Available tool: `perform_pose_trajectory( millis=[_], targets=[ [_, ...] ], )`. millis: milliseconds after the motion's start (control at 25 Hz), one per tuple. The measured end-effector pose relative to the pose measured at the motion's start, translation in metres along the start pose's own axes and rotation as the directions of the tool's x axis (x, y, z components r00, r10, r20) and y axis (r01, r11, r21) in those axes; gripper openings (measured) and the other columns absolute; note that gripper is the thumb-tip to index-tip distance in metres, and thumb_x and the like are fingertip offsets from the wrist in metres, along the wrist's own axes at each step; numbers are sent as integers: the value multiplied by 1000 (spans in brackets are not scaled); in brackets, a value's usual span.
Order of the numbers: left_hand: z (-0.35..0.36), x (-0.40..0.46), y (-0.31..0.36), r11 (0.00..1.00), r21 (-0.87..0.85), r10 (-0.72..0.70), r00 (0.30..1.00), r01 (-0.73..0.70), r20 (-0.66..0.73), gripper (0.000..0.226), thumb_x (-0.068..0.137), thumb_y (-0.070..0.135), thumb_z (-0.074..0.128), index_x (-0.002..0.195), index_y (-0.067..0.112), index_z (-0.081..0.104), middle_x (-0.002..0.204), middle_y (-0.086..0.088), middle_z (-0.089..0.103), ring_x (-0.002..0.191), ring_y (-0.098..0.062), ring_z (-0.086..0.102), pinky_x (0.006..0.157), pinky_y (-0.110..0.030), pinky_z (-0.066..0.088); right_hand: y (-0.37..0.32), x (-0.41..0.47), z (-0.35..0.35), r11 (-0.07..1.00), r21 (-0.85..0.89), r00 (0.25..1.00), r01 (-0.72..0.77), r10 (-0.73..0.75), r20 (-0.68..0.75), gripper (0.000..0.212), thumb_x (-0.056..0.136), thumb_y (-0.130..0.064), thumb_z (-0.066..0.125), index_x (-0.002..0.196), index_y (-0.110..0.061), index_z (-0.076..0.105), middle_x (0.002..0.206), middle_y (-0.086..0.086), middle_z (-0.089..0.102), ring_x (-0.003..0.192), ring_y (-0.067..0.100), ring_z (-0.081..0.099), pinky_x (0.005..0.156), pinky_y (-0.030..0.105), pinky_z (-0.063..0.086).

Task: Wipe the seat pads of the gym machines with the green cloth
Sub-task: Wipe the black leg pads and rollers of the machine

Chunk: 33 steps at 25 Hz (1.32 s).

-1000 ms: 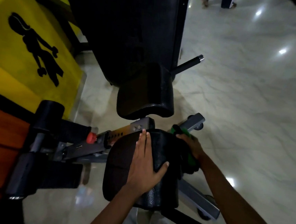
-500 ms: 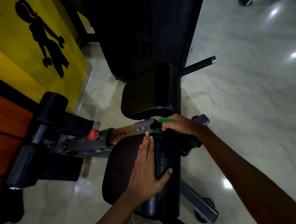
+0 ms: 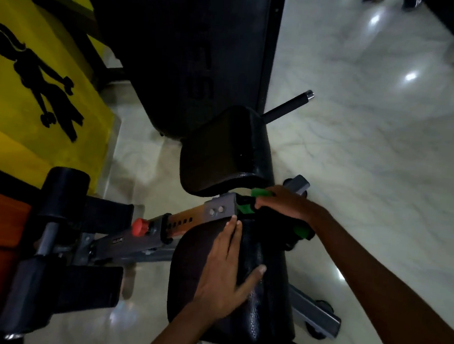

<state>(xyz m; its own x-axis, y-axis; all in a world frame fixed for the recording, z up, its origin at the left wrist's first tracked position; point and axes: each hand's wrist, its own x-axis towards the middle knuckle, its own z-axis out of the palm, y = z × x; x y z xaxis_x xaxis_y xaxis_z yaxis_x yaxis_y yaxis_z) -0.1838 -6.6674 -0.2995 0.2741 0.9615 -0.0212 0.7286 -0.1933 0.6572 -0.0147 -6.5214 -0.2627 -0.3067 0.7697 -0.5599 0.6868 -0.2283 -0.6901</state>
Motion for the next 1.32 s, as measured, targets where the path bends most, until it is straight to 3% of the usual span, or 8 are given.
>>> perform_pose_trajectory(
  millis=[160,240,360,440,720,960,1160,1320],
  targets=[
    [-26,18,-36,968,75,233,969,-239,82,69,96,58,35,151,20,18,155,10,11,141,3,-3,111,-11,-3,15,-28,22,989,106,963,-100,123,-242,15,87,-35,61,97,-24,60,86,0,60,77,14,58,67,24,46],
    [-38,30,-55,909,122,379,913,-398,148,65,97,56,35,148,17,26,154,2,23,143,-5,5,112,-14,-2,18,-36,40,987,91,900,-129,155,-408,28,87,-37,62,110,-23,58,103,4,59,93,20,57,76,27,43],
    [-55,58,-73,803,70,547,779,-592,307,63,97,51,38,146,12,31,149,-9,34,136,-25,30,114,-36,26,12,-44,57,975,46,811,-218,207,-547,44,88,-37,61,126,-16,54,116,11,54,109,26,53,83,28,38],
    [-67,74,-80,726,68,614,690,-684,384,62,96,49,39,145,11,33,145,-13,38,130,-33,40,101,-48,42,2,-55,69,960,55,765,-273,252,-592,42,88,-37,61,125,-18,55,108,9,52,107,28,53,79,28,37],
    [-66,104,-66,458,-8,830,424,-889,364,51,96,35,36,119,-3,60,124,-18,60,115,-24,43,98,-31,34,-18,-130,167,882,6,523,-471,284,-804,55,76,-57,51,121,-25,55,111,3,49,94,26,57,72,29,40],
    [-56,127,-57,367,-102,851,289,-925,439,51,99,40,31,126,5,58,126,-12,58,120,-25,50,99,-32,42,-35,-143,222,766,28,245,-642,240,-939,49,69,-53,48,105,-23,63,104,7,58,77,26,57,57,32,48],
    [-43,146,-55,301,-160,803,159,-940,574,69,98,55,12,139,13,48,139,-11,49,134,-29,39,110,-36,30,-55,-111,277,601,-72,195,-796,142,-970,54,71,-51,48,117,-24,53,123,16,48,88,31,47,66,37,46],
    [-42,159,-50,301,-260,763,68,-918,643,84,90,68,3,144,15,40,146,-12,41,140,-29,30,114,-31,15,-66,-94,302,576,-168,278,-800,108,-955,59,67,-53,47,118,-25,50,128,17,42,92,31,44,75,40,39]
  ],
)
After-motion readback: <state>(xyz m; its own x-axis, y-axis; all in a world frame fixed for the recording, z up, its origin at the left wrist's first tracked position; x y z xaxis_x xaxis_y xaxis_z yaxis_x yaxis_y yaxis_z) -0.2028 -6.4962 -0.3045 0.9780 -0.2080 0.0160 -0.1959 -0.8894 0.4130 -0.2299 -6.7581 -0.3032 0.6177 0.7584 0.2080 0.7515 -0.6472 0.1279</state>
